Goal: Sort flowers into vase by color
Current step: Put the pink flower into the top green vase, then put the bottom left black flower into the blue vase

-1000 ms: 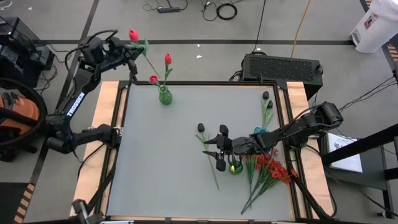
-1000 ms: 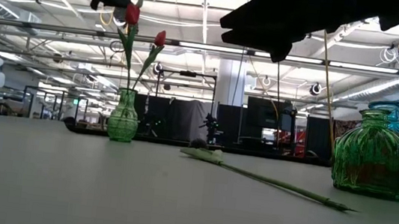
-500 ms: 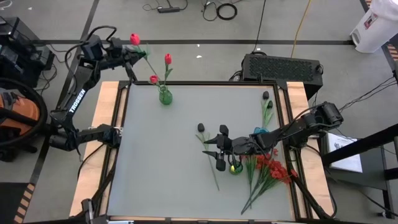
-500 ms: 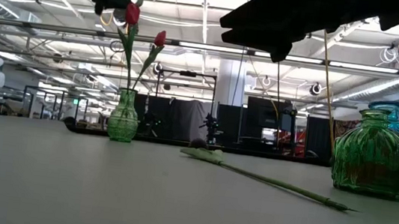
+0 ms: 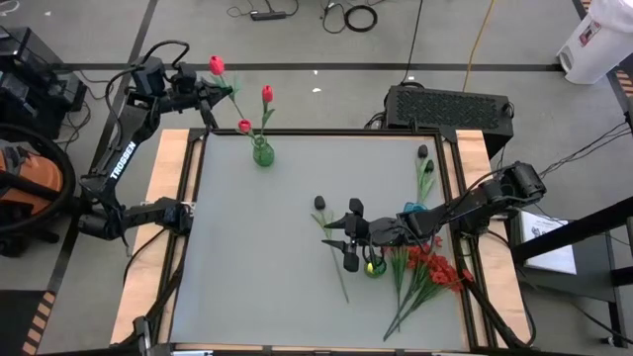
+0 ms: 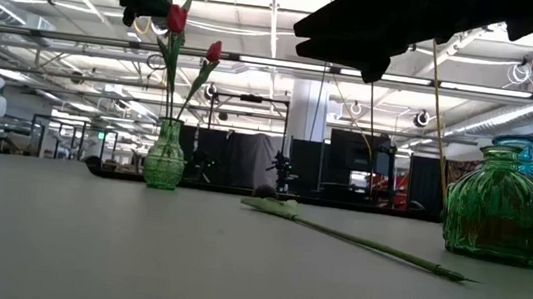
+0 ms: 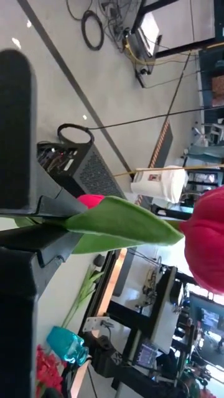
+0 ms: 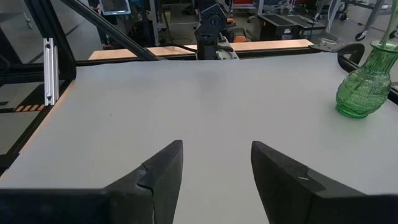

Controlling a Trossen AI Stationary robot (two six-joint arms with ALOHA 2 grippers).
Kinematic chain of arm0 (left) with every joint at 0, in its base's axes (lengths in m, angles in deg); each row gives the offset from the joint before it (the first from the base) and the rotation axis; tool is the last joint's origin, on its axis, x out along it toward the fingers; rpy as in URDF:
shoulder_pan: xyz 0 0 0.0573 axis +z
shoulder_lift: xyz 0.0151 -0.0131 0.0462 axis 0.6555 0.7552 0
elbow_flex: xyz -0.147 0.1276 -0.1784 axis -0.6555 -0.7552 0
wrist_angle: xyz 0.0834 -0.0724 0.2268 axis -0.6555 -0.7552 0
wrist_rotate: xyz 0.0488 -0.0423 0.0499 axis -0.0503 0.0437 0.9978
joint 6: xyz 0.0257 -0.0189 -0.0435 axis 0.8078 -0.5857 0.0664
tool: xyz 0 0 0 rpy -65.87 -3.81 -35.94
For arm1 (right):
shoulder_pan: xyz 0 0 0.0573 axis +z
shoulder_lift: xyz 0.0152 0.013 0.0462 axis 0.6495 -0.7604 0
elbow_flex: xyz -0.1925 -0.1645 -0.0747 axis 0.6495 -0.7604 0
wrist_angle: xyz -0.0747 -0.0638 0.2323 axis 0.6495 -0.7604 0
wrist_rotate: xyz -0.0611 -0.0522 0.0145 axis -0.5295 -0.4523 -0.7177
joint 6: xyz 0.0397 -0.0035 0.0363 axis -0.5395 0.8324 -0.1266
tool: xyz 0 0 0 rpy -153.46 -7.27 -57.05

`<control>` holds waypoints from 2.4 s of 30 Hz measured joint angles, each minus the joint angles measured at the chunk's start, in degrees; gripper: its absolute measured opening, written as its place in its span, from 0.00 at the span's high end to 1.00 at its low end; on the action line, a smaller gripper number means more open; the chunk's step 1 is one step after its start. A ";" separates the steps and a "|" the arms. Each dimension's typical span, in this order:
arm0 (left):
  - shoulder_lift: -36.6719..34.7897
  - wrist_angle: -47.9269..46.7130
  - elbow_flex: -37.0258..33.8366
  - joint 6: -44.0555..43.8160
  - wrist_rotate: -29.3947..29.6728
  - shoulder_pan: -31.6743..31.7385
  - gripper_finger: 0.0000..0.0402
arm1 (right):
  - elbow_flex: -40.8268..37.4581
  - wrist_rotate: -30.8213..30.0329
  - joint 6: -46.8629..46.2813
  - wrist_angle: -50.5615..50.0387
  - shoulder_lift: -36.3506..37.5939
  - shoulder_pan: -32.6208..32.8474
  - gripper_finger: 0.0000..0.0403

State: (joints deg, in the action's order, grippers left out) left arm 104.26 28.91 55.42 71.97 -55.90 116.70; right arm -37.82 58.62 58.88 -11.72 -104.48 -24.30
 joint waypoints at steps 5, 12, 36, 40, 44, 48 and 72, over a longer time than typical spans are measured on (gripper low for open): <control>0.00 0.05 0.00 0.15 0.35 -0.25 0.97 | 0.00 0.00 0.00 0.00 0.00 0.00 0.55; 0.15 0.38 0.00 0.46 4.11 -3.19 0.97 | 0.00 0.02 0.02 -0.01 0.00 0.02 0.55; 2.08 -1.18 -0.02 0.00 7.03 -5.05 0.97 | 0.02 0.04 0.44 -0.09 0.02 0.02 0.55; 2.78 -1.55 -0.02 0.00 7.04 -5.05 0.96 | 0.02 0.04 0.45 -0.09 0.02 0.00 0.55; 2.78 -1.49 -0.02 0.31 7.26 -5.05 0.89 | 0.02 0.05 0.46 -0.09 0.02 0.01 0.55; 2.75 -1.75 -0.02 0.31 7.32 -5.03 0.79 | 0.02 0.04 0.46 -0.15 0.02 0.00 0.55; -3.77 -13.39 -0.07 3.51 13.27 -5.01 0.71 | 0.02 0.07 0.46 -0.26 0.02 0.02 0.55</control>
State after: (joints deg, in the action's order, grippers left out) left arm 100.49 15.52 55.35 75.48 -42.63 111.70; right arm -37.80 58.69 59.34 -11.98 -104.46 -24.27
